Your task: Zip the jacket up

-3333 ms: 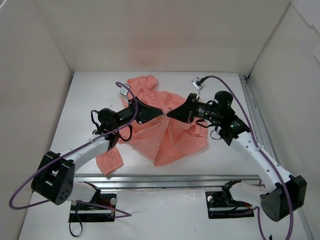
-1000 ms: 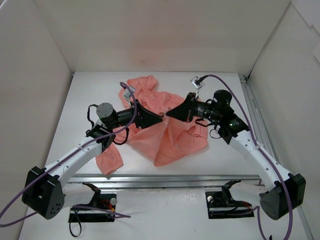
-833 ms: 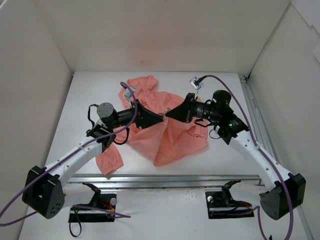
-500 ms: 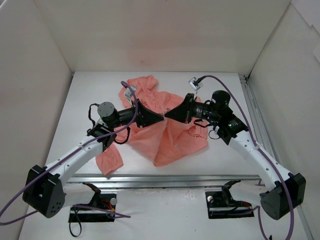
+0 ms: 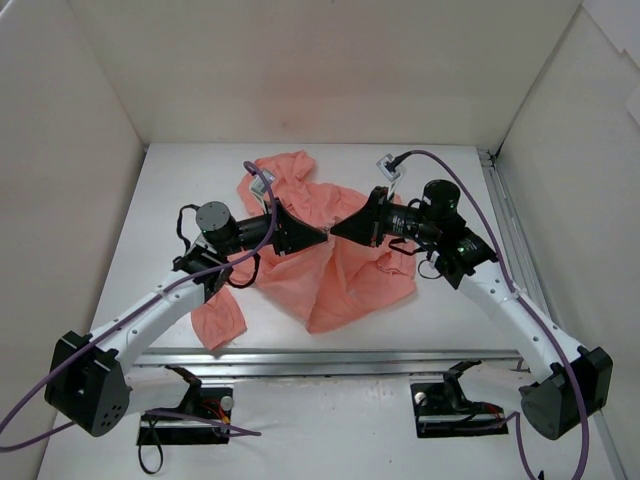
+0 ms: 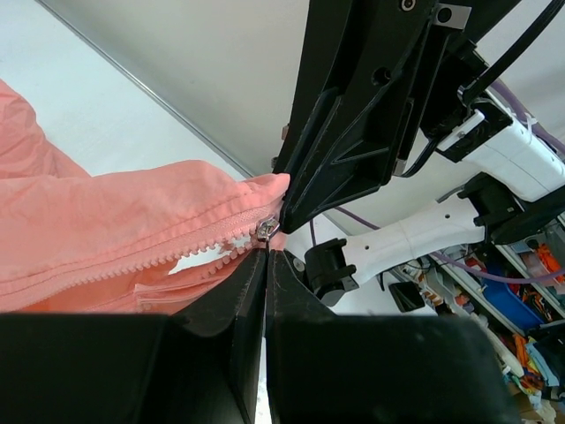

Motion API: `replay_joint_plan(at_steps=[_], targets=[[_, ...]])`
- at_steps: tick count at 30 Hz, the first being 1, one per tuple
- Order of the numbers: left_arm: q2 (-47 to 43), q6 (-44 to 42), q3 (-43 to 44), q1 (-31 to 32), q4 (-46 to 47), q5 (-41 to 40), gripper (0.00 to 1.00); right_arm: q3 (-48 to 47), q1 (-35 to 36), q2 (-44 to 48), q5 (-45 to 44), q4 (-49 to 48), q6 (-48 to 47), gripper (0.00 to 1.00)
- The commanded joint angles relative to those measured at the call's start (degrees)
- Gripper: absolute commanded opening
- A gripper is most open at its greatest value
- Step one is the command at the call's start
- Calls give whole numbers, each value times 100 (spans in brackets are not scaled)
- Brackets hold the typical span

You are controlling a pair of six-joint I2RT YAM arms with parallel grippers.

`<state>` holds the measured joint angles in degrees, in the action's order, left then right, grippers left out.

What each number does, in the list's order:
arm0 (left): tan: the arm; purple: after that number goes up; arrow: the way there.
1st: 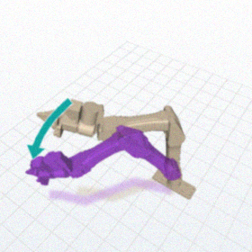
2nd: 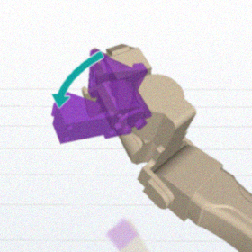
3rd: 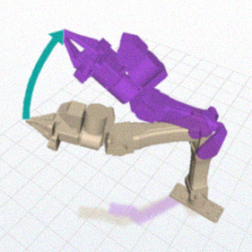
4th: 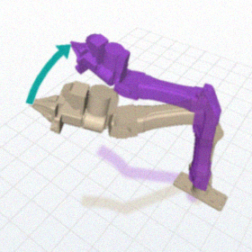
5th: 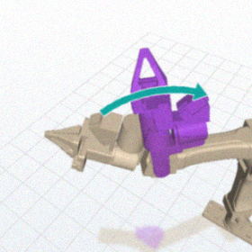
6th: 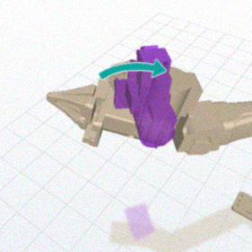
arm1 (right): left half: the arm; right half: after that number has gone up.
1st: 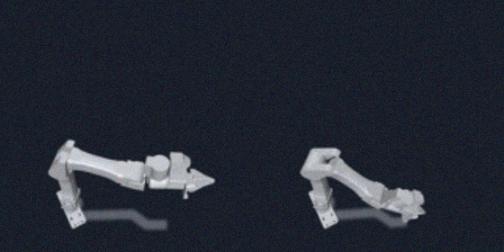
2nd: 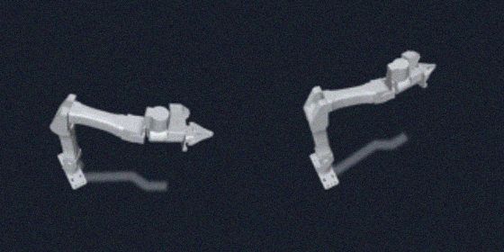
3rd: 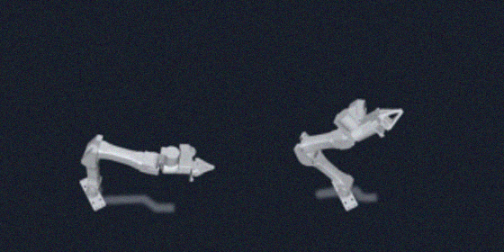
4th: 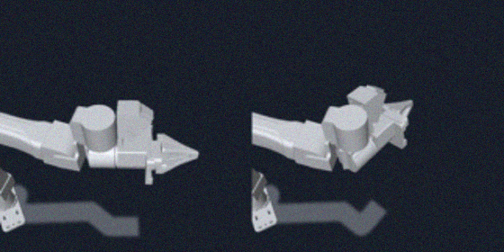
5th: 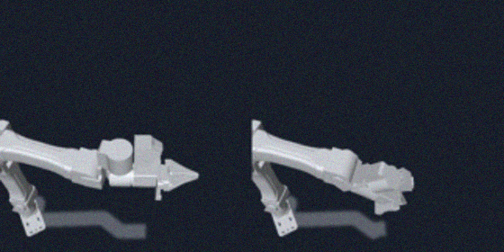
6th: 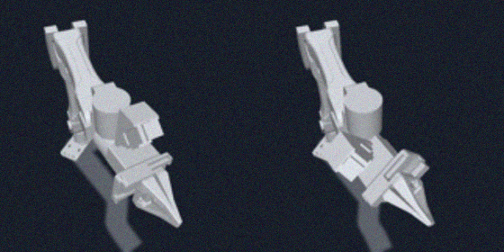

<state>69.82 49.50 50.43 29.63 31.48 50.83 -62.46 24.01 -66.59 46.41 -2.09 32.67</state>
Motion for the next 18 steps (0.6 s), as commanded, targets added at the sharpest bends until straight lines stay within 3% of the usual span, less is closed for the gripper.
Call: replay_joint_plan(at_steps=[1, 18], targets=[[-206, -177, 327, -123, 34, 94, 0, -364, 25, 93, 69, -178, -155, 0], [-83, -520, 660, -413, -573, 349, 0, -697, -116, 85, 403, 382, -173, 0]])
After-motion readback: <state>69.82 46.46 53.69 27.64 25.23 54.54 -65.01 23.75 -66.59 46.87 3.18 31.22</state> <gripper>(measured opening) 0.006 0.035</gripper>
